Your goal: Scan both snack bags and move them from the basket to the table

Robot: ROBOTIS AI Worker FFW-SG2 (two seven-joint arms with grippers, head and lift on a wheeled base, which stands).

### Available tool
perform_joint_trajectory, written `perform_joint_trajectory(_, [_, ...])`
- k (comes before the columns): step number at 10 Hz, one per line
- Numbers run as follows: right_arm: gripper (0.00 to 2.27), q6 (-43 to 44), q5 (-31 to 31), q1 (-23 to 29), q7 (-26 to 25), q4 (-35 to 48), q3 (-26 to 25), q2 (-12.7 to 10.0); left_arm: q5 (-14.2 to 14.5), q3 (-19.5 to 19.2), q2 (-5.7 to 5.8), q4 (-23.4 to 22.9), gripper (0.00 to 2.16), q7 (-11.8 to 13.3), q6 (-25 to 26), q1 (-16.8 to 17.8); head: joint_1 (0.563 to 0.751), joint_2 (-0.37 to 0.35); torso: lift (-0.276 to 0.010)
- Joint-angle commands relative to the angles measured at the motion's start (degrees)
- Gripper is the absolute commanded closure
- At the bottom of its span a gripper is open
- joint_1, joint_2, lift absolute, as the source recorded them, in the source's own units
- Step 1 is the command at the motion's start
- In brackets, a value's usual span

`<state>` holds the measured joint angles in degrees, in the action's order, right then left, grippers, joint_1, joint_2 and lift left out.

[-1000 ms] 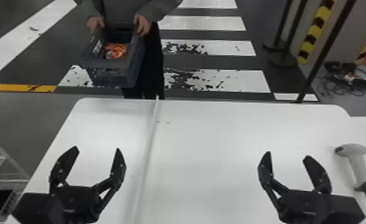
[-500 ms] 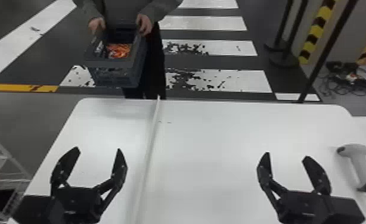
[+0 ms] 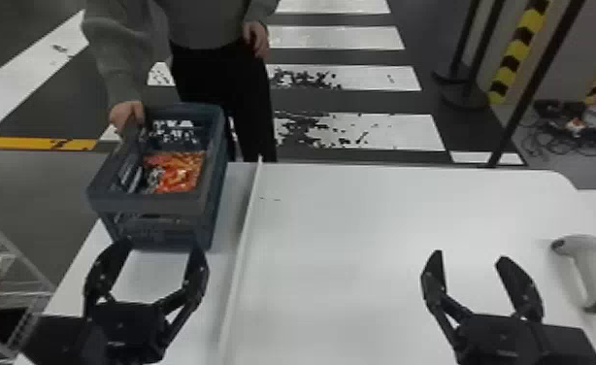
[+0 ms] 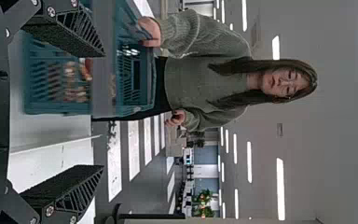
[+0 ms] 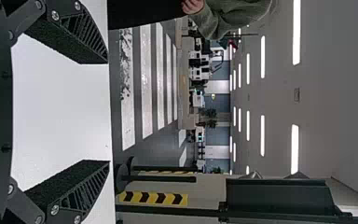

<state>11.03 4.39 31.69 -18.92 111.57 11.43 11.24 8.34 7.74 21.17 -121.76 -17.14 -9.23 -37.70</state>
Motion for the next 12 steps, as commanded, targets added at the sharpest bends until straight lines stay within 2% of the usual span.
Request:
perform_joint_trajectory(1, [0.16, -0.1, -0.2, 0.2, 0.0, 0.2, 0.0, 0.0, -0.2, 0.0, 0.01, -0.1, 0.15, 0.1, 0.2, 0.0, 0.695, 0.032, -0.098])
perform_joint_trajectory(7, [0.16, -0.1, -0.3, -0.1, -0.1, -0.1, 0.0, -0.1, 0.4, -1.0, 0.18, 0.2, 0.14, 1.8, 0.2, 0.7, 0.695, 0.032, -0.098])
perform_joint_trajectory(8, [0.16, -0.1, -0.3, -0.1, -0.1, -0.2, 0.1, -0.1, 0.5, -1.9, 0.18, -0.6, 0.14, 3.2, 2.2, 1.0, 0.695, 0.033, -0.098])
perform_joint_trajectory(9, [0.16, -0.1, -0.3, -0.1, 0.0, -0.4, 0.1, -0.1, 1.3, -3.1, 0.09, -2.5, 0.14, 4.8, 8.3, 1.7, 0.695, 0.034, -0.098])
perform_joint_trajectory(11, [0.16, 0.1, -0.5, 0.2, -0.1, -0.5, 0.1, -0.1, 3.5, -5.4, 0.01, -4.4, 0.14, 5.1, 15.7, 4.7, 0.695, 0.042, -0.098])
perform_joint_trajectory(12, [0.16, 0.1, -0.8, 0.5, -0.1, -0.4, 0.1, -0.1, 3.9, -5.9, 0.01, -4.3, 0.14, 5.1, 17.5, 6.7, 0.695, 0.054, -0.098])
